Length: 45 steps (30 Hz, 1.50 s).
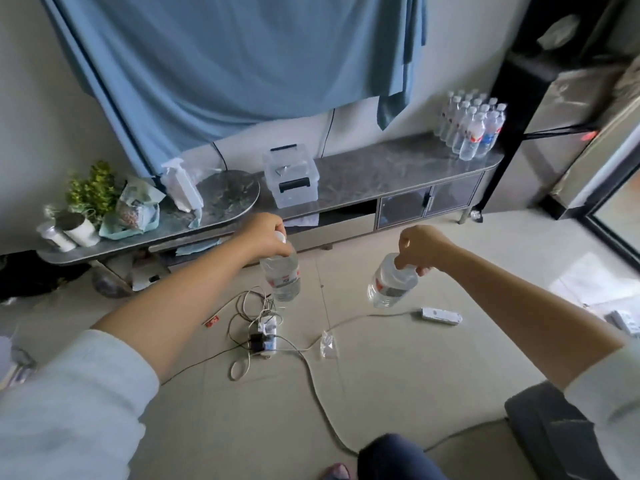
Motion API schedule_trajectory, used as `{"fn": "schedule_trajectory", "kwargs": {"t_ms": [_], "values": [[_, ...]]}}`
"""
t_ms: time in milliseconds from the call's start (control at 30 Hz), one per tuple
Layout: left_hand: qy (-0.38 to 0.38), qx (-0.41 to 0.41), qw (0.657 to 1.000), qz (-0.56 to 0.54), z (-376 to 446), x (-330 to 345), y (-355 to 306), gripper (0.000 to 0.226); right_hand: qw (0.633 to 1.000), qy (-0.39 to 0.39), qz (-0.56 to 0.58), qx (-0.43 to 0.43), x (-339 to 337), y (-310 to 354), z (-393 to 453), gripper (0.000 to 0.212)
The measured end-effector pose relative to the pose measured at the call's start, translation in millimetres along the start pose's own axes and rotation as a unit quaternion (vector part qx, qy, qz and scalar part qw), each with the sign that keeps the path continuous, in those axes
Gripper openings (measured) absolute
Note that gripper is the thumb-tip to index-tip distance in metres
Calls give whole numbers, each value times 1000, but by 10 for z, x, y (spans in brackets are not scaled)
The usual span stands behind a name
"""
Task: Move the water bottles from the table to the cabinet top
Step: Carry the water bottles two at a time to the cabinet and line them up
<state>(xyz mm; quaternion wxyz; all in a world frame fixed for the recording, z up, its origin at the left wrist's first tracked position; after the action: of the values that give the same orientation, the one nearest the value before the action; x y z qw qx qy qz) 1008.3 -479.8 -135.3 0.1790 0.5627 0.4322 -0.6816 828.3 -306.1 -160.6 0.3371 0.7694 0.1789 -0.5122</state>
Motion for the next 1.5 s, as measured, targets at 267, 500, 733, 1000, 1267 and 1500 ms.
{"fn": "schedule_trajectory", "kwargs": {"t_ms": [267,500,733,1000,1267,1500], "values": [[19,-16,999,-19,1474,374,-412,16,996,-21,-2,90,-302,-479,1453,24],[43,0,999,-30,2873,729,-1198,21,998,-16,4,52,-857,-849,2876,12],[-23,-23,996,-82,4021,928,-1857,23,995,-88,35,12,-1512,-1041,4116,19],[-4,-13,997,-79,5294,1208,-2520,26,987,-118,89,59,-2001,-1494,5291,23],[58,59,993,-84,6569,1647,-3157,28,989,-86,51,107,-2335,-2151,6377,29],[81,79,990,-80,7337,2081,-3936,24,980,-89,41,175,-2729,-2995,6998,13]]}}
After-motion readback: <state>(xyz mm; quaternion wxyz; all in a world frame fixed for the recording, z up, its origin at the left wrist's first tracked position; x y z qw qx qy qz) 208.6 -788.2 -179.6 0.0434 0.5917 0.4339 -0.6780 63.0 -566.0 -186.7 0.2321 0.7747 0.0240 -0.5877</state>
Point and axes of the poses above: each hand's wrist, its own z-axis towards the middle knuckle, its own x-axis out of the palm, y = z × x, the point moved 3 cm from there along z, towards the middle knuckle, and after that the axes turned 14 degrees about -y, right-handed, at the moved point
